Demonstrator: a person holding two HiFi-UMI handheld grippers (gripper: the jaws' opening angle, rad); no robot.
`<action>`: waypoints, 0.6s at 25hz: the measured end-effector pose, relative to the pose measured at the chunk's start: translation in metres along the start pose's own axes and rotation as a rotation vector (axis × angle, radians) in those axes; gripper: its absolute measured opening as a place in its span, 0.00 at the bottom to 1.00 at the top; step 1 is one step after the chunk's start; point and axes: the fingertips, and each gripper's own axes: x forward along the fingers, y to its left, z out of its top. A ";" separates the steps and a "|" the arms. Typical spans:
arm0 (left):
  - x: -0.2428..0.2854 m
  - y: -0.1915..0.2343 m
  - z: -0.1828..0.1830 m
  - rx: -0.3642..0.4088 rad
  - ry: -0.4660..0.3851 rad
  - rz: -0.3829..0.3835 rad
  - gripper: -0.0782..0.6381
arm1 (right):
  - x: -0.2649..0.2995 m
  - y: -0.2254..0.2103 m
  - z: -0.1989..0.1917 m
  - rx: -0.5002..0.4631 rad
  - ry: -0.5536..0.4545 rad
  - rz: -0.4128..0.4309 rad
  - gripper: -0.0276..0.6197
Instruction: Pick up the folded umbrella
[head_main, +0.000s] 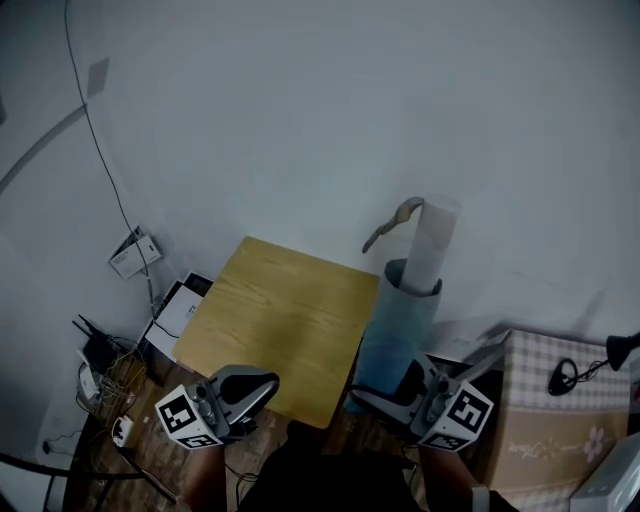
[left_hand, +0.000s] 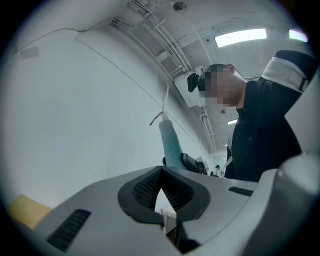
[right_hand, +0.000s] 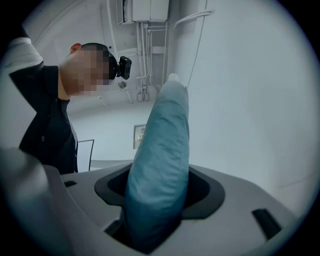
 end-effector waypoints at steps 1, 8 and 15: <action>0.004 -0.012 -0.005 -0.001 0.004 -0.001 0.12 | -0.011 0.005 0.000 0.021 -0.012 0.007 0.48; 0.001 -0.086 -0.018 -0.030 -0.015 0.020 0.12 | -0.067 0.040 -0.006 0.104 -0.055 0.044 0.48; -0.018 -0.126 -0.016 -0.034 0.005 -0.014 0.12 | -0.077 0.088 -0.001 0.105 -0.079 0.055 0.48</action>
